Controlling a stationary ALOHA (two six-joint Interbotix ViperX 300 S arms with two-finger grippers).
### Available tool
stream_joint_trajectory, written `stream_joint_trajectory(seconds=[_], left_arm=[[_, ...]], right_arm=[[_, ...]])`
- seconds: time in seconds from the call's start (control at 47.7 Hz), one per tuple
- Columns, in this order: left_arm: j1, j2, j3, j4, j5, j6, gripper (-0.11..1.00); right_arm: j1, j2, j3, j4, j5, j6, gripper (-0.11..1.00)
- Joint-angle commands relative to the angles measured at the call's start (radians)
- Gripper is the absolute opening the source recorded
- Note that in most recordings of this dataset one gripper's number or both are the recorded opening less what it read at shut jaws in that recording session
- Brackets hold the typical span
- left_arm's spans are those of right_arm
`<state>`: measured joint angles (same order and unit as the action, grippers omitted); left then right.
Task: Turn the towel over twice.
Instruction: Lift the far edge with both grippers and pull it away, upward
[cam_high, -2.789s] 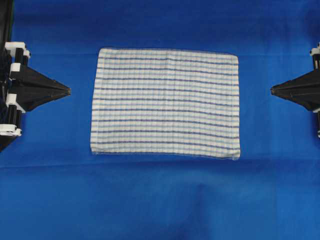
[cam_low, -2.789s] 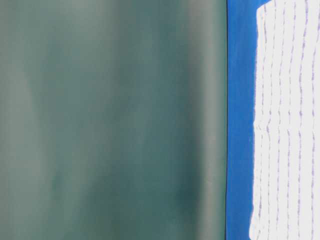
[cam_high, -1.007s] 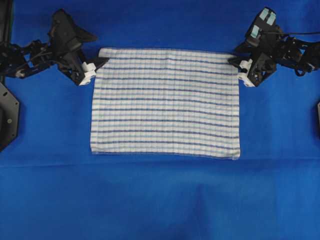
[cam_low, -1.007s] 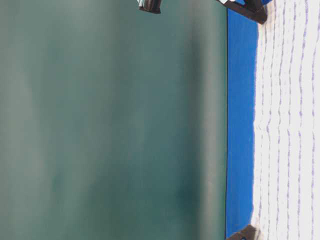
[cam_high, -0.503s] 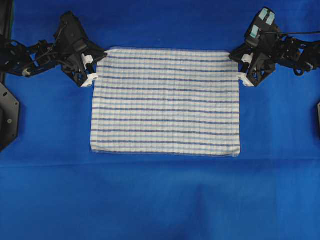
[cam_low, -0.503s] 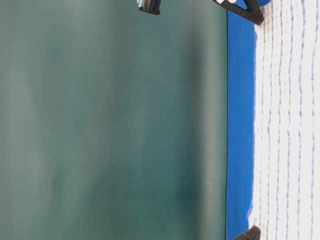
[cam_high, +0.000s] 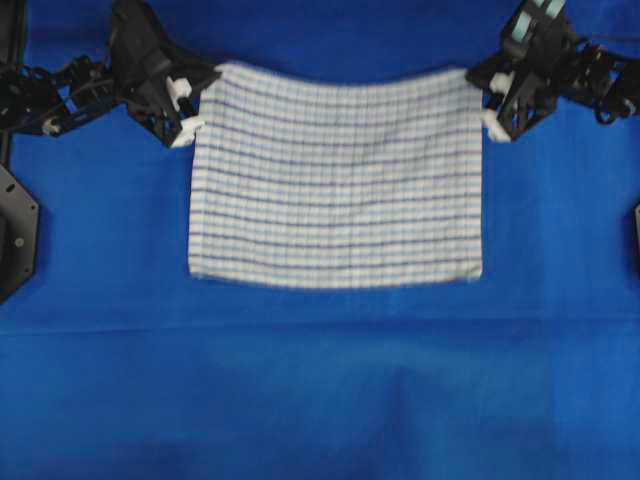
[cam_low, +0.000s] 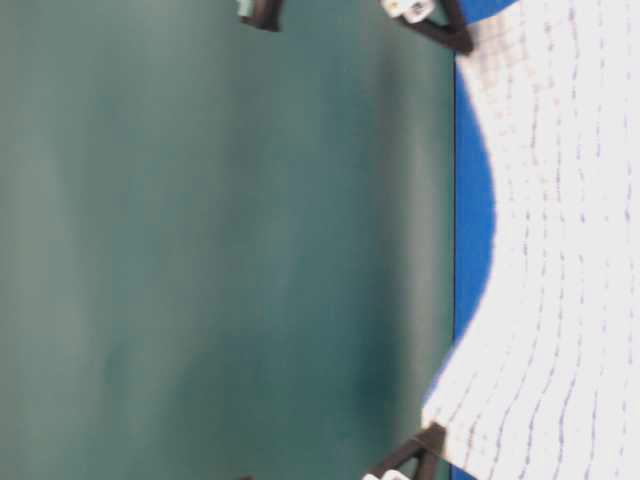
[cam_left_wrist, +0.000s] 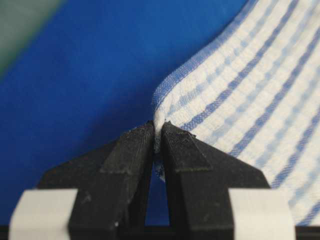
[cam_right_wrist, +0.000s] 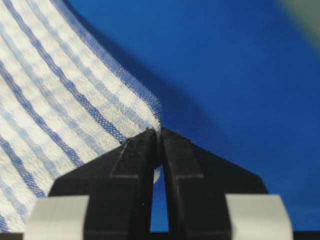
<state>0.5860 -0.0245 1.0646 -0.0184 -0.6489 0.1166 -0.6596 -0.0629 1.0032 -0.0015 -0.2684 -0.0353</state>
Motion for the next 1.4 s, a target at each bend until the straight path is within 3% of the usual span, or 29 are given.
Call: stream_joint_trajectory(seconds=[0.0, 0.315, 0.503, 0.629, 0.986, 1.216, 1.384], left_arm=[[0.015, -0.055, -0.026, -0.003, 0.015, 0.000, 0.03], [0.091, -0.227, -0.074, -0.003, 0.061, 0.011, 0.03], [0.112, -0.301, -0.103, -0.003, 0.060, 0.097, 0.03], [0.117, -0.325, -0.124, -0.003, 0.051, 0.107, 0.03], [0.112, -0.383, -0.127, -0.003, -0.025, 0.106, 0.03], [0.097, -0.430, -0.123, -0.003, -0.026, 0.106, 0.03], [0.040, -0.456, -0.100, -0.003, -0.018, 0.103, 0.03]], right_arm=[[-0.034, -0.058, -0.038, -0.006, 0.023, -0.015, 0.06], [-0.129, -0.199, -0.124, -0.008, 0.129, -0.098, 0.06], [-0.169, -0.252, -0.173, -0.009, 0.146, -0.144, 0.06], [-0.181, -0.275, -0.215, -0.009, 0.173, -0.167, 0.06], [-0.179, -0.377, -0.334, -0.011, 0.337, -0.193, 0.06], [-0.144, -0.466, -0.318, -0.009, 0.397, -0.181, 0.06], [-0.084, -0.540, -0.276, -0.005, 0.440, -0.166, 0.06]])
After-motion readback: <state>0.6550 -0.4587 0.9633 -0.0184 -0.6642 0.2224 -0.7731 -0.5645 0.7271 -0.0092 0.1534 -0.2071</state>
